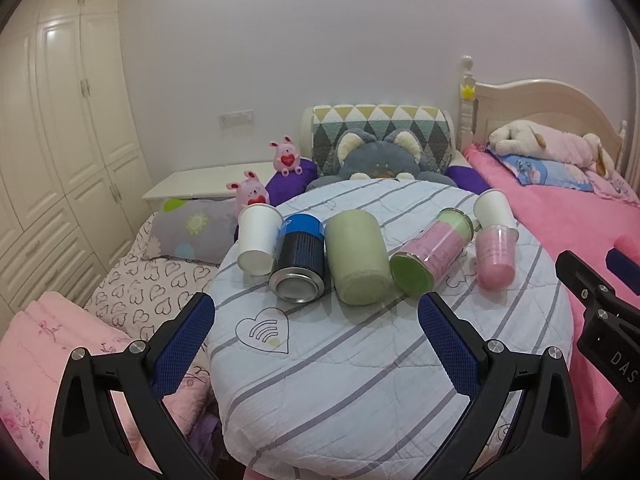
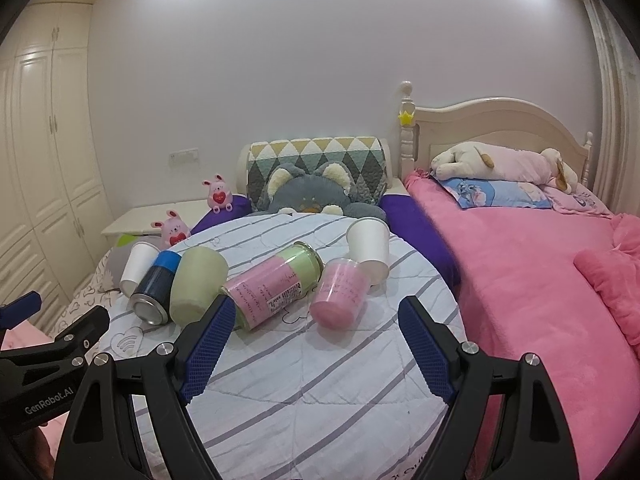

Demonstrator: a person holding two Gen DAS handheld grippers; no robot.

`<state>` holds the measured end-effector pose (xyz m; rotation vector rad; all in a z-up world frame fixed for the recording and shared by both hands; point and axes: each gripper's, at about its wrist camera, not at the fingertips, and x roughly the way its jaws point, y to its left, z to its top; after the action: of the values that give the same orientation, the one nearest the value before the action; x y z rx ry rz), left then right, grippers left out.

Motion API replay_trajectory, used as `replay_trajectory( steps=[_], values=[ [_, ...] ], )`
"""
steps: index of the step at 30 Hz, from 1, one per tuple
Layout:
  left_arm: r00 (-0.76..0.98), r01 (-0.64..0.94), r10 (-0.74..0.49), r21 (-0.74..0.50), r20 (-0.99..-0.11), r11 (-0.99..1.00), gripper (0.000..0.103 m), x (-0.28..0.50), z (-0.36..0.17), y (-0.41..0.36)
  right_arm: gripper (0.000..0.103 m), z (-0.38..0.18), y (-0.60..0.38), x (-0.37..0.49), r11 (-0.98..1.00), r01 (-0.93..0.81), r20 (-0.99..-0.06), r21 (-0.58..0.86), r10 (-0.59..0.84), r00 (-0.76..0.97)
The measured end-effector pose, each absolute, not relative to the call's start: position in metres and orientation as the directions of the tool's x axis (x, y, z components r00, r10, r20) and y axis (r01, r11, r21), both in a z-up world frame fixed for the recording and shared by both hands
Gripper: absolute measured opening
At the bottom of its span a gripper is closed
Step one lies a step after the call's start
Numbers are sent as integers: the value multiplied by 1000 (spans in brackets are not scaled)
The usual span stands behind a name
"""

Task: Flip cup upright
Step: 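Move the right tool toward the pale green cup lying on its side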

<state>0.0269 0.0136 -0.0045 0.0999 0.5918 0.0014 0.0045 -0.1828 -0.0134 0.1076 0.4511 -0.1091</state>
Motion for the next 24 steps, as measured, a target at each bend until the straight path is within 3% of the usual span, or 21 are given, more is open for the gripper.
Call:
replay_trajectory(
  steps=[24],
  values=[
    [815, 18, 16, 52, -579, 998, 103, 50, -16, 26, 85, -26, -184, 23, 985, 138, -459, 101, -77, 885]
  ],
)
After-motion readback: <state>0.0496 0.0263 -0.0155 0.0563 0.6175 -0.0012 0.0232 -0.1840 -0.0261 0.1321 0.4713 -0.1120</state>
